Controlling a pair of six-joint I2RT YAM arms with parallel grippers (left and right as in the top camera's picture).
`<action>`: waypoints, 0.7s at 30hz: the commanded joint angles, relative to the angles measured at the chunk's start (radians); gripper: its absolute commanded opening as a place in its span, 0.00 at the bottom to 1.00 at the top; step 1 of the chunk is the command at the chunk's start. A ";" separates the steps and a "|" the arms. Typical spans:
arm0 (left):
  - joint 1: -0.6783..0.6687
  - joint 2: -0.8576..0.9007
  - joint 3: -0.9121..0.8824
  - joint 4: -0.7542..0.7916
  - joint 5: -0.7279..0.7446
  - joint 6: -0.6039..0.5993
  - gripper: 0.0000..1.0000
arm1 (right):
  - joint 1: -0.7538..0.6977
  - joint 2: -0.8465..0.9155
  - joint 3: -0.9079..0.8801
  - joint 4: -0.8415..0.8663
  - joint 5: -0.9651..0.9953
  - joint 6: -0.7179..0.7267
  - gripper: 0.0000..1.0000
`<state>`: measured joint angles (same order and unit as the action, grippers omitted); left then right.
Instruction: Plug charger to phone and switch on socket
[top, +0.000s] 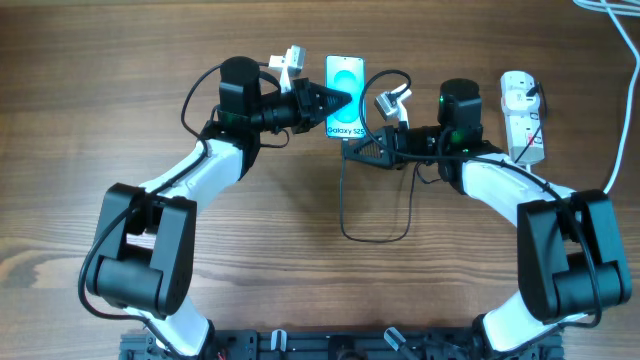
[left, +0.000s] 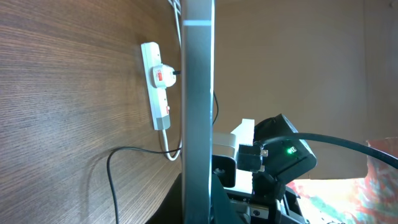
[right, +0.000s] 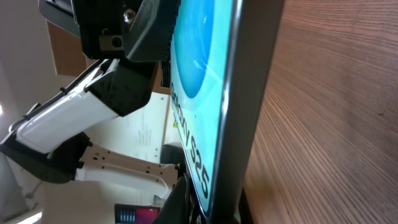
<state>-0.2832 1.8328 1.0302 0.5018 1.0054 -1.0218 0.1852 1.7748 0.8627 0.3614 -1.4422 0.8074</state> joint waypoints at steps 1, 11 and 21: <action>-0.028 0.000 0.018 0.002 0.136 0.019 0.04 | -0.009 0.019 0.003 0.024 0.056 -0.006 0.04; -0.026 0.000 0.018 -0.050 0.158 0.016 0.04 | -0.009 0.019 0.003 0.024 0.072 -0.046 0.04; -0.026 0.000 0.018 -0.050 0.183 0.011 0.04 | -0.009 0.019 0.003 0.024 0.108 -0.070 0.04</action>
<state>-0.2832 1.8328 1.0393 0.4568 1.0309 -1.0222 0.1864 1.7748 0.8570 0.3717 -1.4551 0.7773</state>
